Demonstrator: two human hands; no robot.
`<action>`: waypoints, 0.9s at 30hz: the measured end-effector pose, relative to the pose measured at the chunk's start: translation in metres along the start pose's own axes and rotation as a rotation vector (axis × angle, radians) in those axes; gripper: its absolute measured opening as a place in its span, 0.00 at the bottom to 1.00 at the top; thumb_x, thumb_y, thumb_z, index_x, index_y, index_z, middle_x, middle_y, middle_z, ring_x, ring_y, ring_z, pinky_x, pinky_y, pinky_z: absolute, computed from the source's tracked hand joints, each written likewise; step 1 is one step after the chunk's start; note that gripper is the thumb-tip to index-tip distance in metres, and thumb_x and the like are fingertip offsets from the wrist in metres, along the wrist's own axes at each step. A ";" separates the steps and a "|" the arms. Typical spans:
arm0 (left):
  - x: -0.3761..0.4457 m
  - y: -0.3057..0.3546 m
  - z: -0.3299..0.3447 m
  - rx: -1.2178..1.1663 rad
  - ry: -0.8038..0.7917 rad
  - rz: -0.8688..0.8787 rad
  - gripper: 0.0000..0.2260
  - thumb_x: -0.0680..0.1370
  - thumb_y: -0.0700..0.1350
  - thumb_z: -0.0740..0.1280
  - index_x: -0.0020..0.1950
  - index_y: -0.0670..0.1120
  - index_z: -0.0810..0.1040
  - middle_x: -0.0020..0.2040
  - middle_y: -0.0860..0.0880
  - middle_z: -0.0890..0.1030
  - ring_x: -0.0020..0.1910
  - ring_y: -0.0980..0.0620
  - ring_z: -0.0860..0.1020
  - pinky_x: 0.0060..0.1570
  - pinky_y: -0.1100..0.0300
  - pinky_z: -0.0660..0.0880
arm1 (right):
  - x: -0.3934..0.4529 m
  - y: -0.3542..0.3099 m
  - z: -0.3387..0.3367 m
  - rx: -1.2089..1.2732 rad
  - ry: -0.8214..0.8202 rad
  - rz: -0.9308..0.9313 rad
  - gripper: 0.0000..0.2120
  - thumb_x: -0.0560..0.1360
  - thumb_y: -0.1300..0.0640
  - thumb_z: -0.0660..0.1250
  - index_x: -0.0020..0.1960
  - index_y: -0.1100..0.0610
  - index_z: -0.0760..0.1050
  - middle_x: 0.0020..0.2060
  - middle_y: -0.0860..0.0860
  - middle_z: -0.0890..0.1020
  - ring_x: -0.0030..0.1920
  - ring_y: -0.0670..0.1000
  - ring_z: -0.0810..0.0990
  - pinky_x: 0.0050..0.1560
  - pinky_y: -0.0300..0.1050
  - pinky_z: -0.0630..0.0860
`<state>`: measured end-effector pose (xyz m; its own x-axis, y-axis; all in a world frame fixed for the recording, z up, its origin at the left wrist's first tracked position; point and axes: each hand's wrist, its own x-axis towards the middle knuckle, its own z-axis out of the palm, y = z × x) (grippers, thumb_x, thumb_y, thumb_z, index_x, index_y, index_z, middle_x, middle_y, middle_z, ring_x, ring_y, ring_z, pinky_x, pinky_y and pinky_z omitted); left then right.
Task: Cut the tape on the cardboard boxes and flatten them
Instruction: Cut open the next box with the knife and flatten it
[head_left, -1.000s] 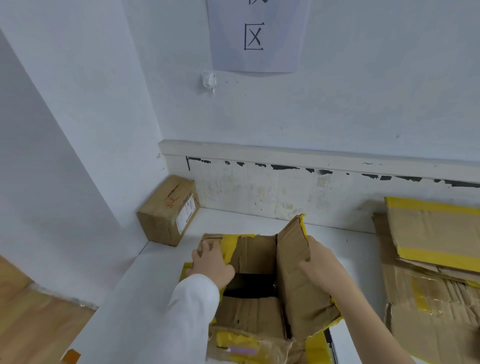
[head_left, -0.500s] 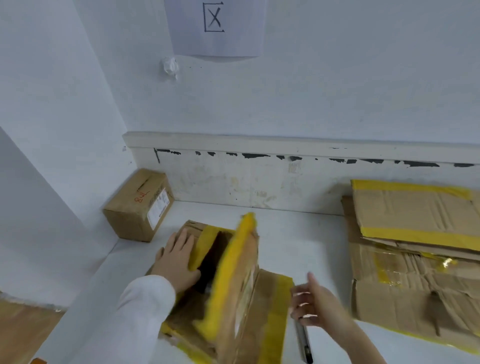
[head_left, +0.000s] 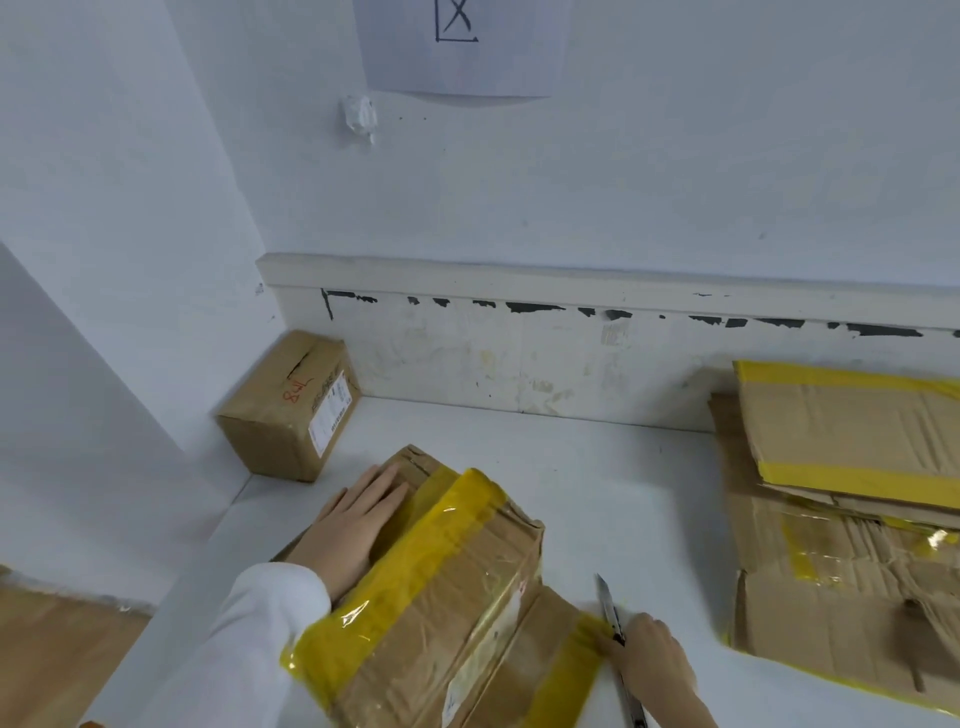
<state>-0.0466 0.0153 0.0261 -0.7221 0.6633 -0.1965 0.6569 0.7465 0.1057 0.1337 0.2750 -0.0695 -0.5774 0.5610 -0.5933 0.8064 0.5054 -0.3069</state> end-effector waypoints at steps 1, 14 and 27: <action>0.000 0.000 0.000 0.003 0.002 -0.002 0.30 0.81 0.47 0.57 0.77 0.51 0.43 0.76 0.51 0.35 0.75 0.52 0.36 0.72 0.58 0.40 | 0.000 0.000 0.001 0.023 -0.018 -0.003 0.15 0.78 0.44 0.61 0.53 0.56 0.70 0.50 0.53 0.73 0.58 0.54 0.75 0.49 0.43 0.70; -0.003 0.011 0.010 -0.001 0.058 -0.071 0.30 0.80 0.54 0.58 0.77 0.50 0.47 0.77 0.50 0.39 0.76 0.46 0.39 0.74 0.52 0.43 | 0.000 -0.037 -0.051 0.390 0.263 -0.184 0.09 0.80 0.61 0.59 0.60 0.57 0.70 0.35 0.53 0.77 0.28 0.52 0.79 0.32 0.45 0.76; -0.009 0.016 -0.004 0.139 0.182 0.011 0.35 0.50 0.60 0.81 0.53 0.45 0.84 0.55 0.45 0.82 0.52 0.42 0.81 0.45 0.50 0.78 | -0.030 -0.171 -0.112 -0.689 0.323 -0.736 0.16 0.82 0.45 0.47 0.59 0.46 0.72 0.37 0.46 0.72 0.37 0.49 0.73 0.26 0.37 0.59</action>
<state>-0.0307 0.0220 0.0331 -0.7340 0.6789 -0.0152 0.6790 0.7335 -0.0308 -0.0015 0.2451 0.0837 -0.9826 0.0615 -0.1755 0.0556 0.9977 0.0379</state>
